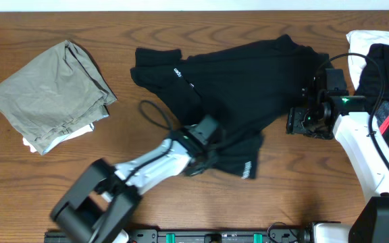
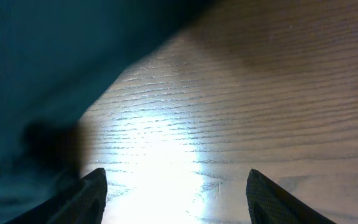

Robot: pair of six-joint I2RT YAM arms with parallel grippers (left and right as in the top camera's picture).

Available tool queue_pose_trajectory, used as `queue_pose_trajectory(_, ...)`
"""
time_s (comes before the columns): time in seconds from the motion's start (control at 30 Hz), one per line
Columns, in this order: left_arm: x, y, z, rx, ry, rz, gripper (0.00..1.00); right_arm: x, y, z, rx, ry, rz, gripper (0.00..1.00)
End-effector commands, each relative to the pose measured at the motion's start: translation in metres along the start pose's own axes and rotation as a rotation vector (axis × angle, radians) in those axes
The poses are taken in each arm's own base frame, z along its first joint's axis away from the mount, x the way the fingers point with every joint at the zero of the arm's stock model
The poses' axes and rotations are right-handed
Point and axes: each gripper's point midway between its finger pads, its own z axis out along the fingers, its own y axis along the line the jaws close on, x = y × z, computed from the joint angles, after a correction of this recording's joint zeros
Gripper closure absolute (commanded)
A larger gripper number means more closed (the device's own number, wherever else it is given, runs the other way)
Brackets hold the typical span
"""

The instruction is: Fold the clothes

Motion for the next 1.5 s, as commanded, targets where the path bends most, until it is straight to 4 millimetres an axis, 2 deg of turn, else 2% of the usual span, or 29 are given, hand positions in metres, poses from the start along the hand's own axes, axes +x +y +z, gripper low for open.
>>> queue_pose_trajectory(0.0, -0.027, 0.056, -0.027, -0.153, -0.120, -0.007, 0.95, -0.004, 0.000, -0.004, -0.006, -0.016, -0.010, 0.31)
queue_pose_trajectory(0.1, -0.047, 0.088, -0.060, -0.232, -0.215, -0.046, 0.94, -0.007, 0.001, -0.004, -0.008, -0.030, -0.010, 0.31)
queue_pose_trajectory(0.17, -0.056, 0.095, -0.073, -0.235, -0.252, -0.038, 0.94, -0.014, 0.002, -0.004, -0.013, -0.055, -0.003, 0.31)
queue_pose_trajectory(0.27, -0.067, 0.101, -0.082, -0.232, -0.278, -0.018, 0.94, -0.025, 0.003, -0.005, -0.015, -0.101, -0.004, 0.30)
queue_pose_trajectory(0.37, -0.079, 0.115, -0.087, -0.280, -0.313, -0.045, 0.94, -0.026, -0.004, -0.005, 0.016, -0.106, 0.027, 0.31)
queue_pose_trajectory(0.47, -0.089, 0.127, -0.090, -0.308, -0.337, -0.078, 0.94, -0.017, -0.026, -0.006, 0.107, -0.077, 0.115, 0.30)
queue_pose_trajectory(0.57, -0.096, 0.138, -0.094, -0.323, -0.332, -0.099, 0.94, -0.014, -0.055, -0.008, 0.189, -0.072, 0.192, 0.25)
queue_pose_trajectory(0.7, -0.100, 0.147, -0.096, -0.332, -0.330, -0.136, 0.94, -0.013, -0.076, -0.006, 0.187, -0.059, 0.260, 0.23)
queue_pose_trajectory(0.9, -0.100, 0.147, -0.096, -0.332, -0.330, -0.132, 0.94, -0.008, -0.052, 0.009, -0.008, 0.018, 0.179, 0.22)
queue_pose_trajectory(1.17, -0.100, 0.148, -0.096, -0.332, -0.329, -0.132, 0.94, 0.013, -0.035, 0.047, -0.068, 0.166, 0.162, 0.21)
queue_pose_trajectory(1.3, -0.100, 0.148, -0.096, -0.332, -0.329, -0.132, 0.94, 0.015, -0.027, 0.065, -0.106, 0.205, 0.146, 0.21)
queue_pose_trajectory(1.47, -0.100, 0.148, -0.096, -0.332, -0.330, -0.132, 0.94, 0.020, -0.014, 0.077, -0.156, 0.240, 0.115, 0.21)
